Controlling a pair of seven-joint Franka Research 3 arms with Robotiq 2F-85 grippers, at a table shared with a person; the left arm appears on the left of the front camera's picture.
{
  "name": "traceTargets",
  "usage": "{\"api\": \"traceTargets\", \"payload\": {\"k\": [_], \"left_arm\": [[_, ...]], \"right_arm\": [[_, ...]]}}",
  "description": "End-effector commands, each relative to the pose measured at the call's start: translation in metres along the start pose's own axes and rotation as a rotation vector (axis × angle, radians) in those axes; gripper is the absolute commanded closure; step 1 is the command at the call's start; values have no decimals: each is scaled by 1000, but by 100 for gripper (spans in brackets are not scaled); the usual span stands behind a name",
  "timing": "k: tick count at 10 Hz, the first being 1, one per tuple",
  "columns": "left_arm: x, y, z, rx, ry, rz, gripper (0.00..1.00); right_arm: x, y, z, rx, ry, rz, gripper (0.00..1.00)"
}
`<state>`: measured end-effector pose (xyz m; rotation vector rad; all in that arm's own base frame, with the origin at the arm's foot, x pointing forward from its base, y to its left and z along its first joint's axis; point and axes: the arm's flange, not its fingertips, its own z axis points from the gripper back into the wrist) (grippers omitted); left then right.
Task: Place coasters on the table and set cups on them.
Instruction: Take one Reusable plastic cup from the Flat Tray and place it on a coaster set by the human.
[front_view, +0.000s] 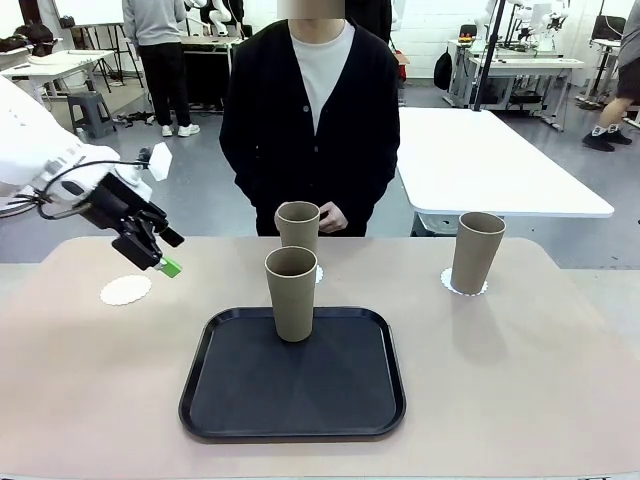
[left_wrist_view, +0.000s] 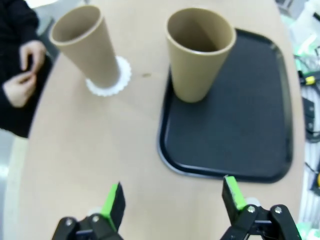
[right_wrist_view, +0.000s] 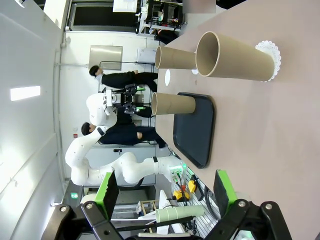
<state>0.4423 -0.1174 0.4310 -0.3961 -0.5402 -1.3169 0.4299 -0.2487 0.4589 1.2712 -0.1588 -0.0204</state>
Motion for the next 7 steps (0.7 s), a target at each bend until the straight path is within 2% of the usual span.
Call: {"api": "traceTargets", "payload": {"k": [1,7], "left_arm": [[-1,8,-9,1,4,1,0],[0,0,0,0,0,0,0]], "right_arm": [[0,0,0,1,-4,1,0],[0,0,0,1,-4,1,0]]}}
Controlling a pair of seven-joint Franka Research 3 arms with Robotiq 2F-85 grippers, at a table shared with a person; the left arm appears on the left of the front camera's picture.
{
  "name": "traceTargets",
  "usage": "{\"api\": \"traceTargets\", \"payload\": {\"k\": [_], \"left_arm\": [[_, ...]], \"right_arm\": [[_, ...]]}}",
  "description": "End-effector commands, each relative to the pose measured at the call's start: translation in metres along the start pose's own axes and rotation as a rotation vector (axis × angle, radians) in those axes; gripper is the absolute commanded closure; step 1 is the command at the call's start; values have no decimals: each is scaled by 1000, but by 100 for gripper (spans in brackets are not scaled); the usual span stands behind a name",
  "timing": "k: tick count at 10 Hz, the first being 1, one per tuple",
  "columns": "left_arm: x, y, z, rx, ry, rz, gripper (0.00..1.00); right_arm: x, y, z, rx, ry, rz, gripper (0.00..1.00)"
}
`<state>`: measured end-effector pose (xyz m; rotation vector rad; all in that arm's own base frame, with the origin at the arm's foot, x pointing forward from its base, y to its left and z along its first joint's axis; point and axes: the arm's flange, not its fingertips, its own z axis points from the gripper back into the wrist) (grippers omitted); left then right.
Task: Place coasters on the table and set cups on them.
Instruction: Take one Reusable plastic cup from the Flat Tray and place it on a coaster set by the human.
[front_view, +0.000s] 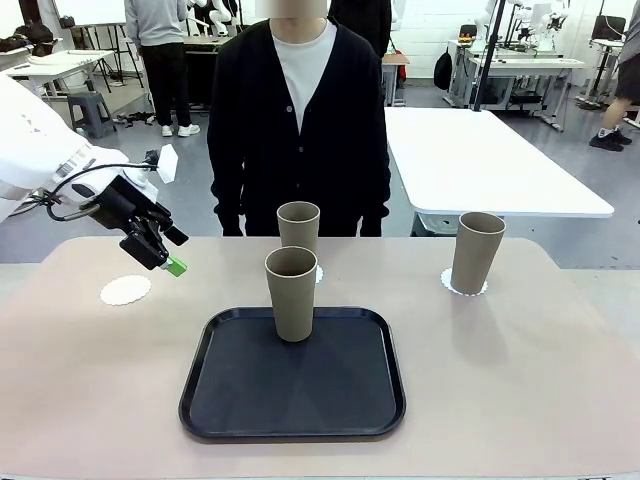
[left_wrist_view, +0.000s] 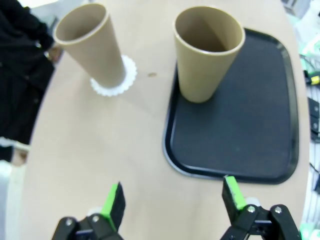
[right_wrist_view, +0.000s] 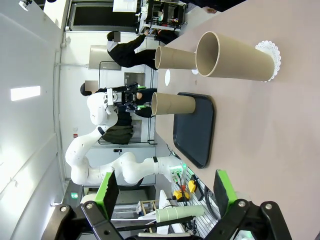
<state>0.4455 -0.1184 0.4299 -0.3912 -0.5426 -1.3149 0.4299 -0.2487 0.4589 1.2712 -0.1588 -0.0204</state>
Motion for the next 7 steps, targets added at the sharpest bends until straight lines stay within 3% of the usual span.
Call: {"api": "traceTargets", "payload": {"k": [1,4,7], "left_arm": [[-1,-3,2,-5,-1,0,0],[0,0,0,0,0,0,0],[36,21,-43,-148,-29,-51,0]], "right_arm": [[0,0,0,1,-4,1,0],[0,0,0,1,-4,1,0],[0,0,0,1,-4,1,0]]}}
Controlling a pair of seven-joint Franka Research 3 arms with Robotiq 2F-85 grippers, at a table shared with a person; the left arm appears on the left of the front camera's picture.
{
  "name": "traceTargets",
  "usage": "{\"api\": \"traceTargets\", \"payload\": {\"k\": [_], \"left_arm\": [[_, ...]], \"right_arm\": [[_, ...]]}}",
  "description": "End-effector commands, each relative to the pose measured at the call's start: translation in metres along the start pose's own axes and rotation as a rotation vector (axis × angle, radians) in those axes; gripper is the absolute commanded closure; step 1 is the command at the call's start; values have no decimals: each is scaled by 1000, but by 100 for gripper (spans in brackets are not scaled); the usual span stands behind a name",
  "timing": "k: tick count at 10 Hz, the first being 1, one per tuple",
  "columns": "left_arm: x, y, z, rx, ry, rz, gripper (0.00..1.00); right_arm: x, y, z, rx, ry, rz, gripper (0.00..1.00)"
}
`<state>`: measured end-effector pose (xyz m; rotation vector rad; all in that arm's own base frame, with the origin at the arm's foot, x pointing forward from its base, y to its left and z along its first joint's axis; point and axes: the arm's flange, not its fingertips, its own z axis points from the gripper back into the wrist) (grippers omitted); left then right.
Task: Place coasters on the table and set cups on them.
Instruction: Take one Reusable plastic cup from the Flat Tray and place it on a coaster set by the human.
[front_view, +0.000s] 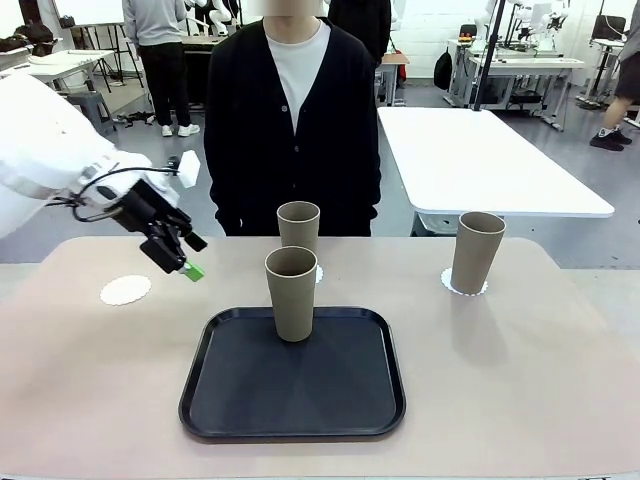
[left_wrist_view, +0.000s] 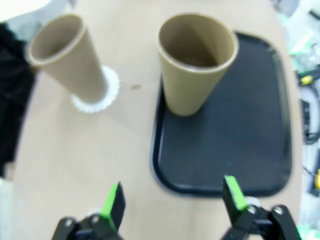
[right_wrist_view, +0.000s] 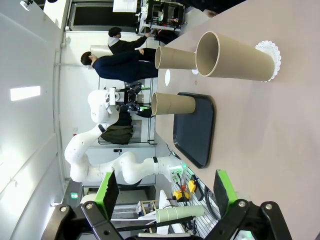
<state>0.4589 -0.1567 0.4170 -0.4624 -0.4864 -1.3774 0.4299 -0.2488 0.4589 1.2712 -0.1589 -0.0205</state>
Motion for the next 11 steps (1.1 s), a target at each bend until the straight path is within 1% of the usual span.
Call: {"api": "traceTargets", "payload": {"k": [1,3,5,6,8,9,10,11], "left_arm": [[11,23,-14,-72,-56,-52,0],[9,30,-24,-121,-123,-164,0],[3,33,-29,-194,-225,-255,0],[-3,32,-37,-156,-267,-294,0],[-18,28,-54,-101,-346,-293,0],[-26,27,-61,-46,-407,-267,0],[-32,24,-68,11,-460,-208,0],[-37,20,-76,-35,-488,-175,0]], "right_arm": [[0,0,0,1,-4,1,0],[0,0,0,1,-4,1,0],[0,0,0,1,-4,1,0],[0,0,0,1,-4,1,0],[0,0,0,1,-4,1,0],[0,0,0,1,-4,1,0],[0,0,0,1,-4,1,0],[0,0,0,1,-4,1,0]]}}
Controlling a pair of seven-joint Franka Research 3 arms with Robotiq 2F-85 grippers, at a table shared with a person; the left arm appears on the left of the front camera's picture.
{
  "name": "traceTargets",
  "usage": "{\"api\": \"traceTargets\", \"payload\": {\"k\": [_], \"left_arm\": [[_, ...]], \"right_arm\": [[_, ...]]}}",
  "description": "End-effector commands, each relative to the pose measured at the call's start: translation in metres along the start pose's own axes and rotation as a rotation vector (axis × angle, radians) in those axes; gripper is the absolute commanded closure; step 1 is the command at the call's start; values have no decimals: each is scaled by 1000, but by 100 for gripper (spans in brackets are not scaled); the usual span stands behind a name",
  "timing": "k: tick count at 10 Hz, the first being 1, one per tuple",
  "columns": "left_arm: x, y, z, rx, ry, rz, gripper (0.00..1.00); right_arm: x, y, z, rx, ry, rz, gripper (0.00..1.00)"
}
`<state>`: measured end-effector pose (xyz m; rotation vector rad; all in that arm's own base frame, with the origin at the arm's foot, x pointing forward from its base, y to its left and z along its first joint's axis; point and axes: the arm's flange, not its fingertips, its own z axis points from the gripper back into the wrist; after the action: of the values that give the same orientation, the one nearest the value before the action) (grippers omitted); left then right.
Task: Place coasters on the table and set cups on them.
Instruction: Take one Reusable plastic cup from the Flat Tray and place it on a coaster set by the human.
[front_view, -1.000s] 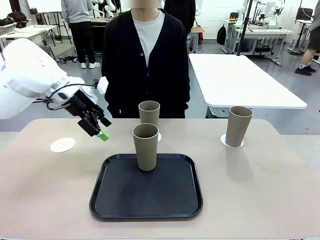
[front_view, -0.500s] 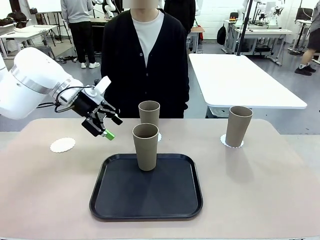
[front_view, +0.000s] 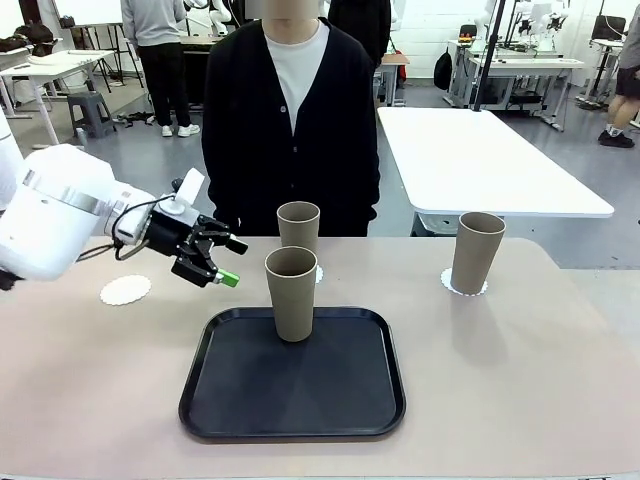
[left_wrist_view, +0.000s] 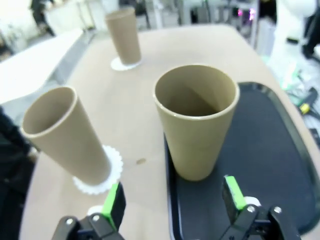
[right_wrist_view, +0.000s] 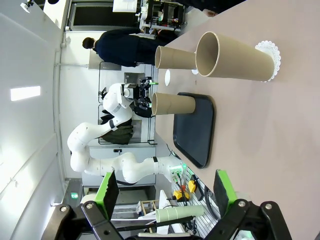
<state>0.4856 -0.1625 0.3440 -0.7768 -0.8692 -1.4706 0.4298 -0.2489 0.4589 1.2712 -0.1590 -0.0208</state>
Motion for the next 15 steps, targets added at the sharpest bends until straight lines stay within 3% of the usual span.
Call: {"api": "traceTargets", "payload": {"k": [1,3,4,5,6,10,12,15], "left_arm": [[-13,-11,-10,30,-72,20,0],[-28,-16,-17,-31,-151,87,0],[-27,-16,-16,-73,-142,116,0],[-16,-16,-11,-84,-59,98,0],[-25,-18,-18,-40,-121,106,0],[-26,-18,-17,-54,-112,109,0],[-22,-20,-23,-27,-214,75,0],[-26,-28,-29,-47,-248,62,0]], "right_arm": [[0,0,0,1,-4,1,0],[0,0,0,1,-4,1,0],[0,0,0,1,-4,1,0],[0,0,0,1,-4,1,0],[0,0,0,1,-4,1,0],[0,0,0,1,-4,1,0],[0,0,0,1,-4,1,0],[0,0,0,1,-4,1,0]]}}
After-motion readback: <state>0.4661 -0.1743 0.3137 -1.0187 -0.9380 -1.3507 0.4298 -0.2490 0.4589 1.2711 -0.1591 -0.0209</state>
